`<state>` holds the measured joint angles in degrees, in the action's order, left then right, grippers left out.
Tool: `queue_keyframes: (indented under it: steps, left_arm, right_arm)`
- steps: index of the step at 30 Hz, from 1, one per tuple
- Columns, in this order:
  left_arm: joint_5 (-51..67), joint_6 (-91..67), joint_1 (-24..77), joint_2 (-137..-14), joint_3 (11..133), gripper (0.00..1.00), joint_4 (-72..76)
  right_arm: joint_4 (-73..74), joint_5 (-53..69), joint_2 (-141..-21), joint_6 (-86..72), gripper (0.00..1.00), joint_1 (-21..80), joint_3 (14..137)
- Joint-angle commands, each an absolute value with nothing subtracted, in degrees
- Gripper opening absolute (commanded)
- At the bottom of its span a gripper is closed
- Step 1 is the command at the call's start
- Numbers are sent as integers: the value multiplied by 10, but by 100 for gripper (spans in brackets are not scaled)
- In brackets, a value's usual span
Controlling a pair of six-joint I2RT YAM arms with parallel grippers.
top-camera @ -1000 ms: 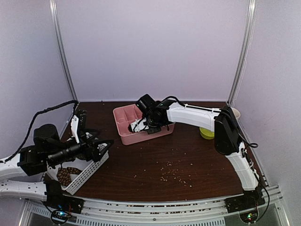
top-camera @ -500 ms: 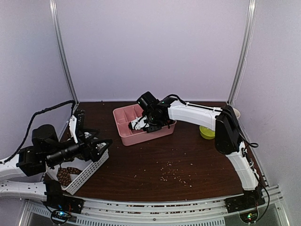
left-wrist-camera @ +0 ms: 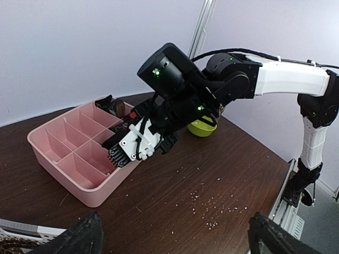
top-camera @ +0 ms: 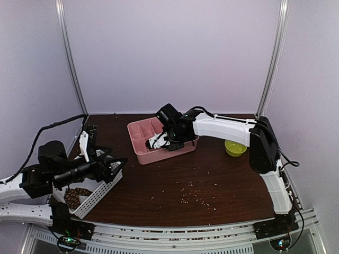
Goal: Roll the ties
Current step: Place the tie in the storage box, then adjust the tie in the storage box.
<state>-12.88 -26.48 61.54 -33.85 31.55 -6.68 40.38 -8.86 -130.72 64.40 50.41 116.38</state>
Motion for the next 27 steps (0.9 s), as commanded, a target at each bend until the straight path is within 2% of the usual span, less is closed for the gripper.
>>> queue_keyframes:
  steps: [1,6,15,22,27]
  left_arm:
    - [-132,-262,612,-340,315,98,-49]
    - [-135,-261,612,-339,315,98,-52]
    - [-145,-259,612,-326,312,98,-67]
    - [-148,-257,612,-317,309,98,-71]
    - [-150,-254,612,-327,311,98,-71]
  right_arm:
    - [399,-76,-1270,648,24,508,1158]
    - [415,-69,-1288,652,15,508,1178]
    - [409,-68,-1347,644,8,505,1213]
    - [405,-84,-1376,638,4,501,1214]
    - [392,-93,-1356,624,5,502,1214]
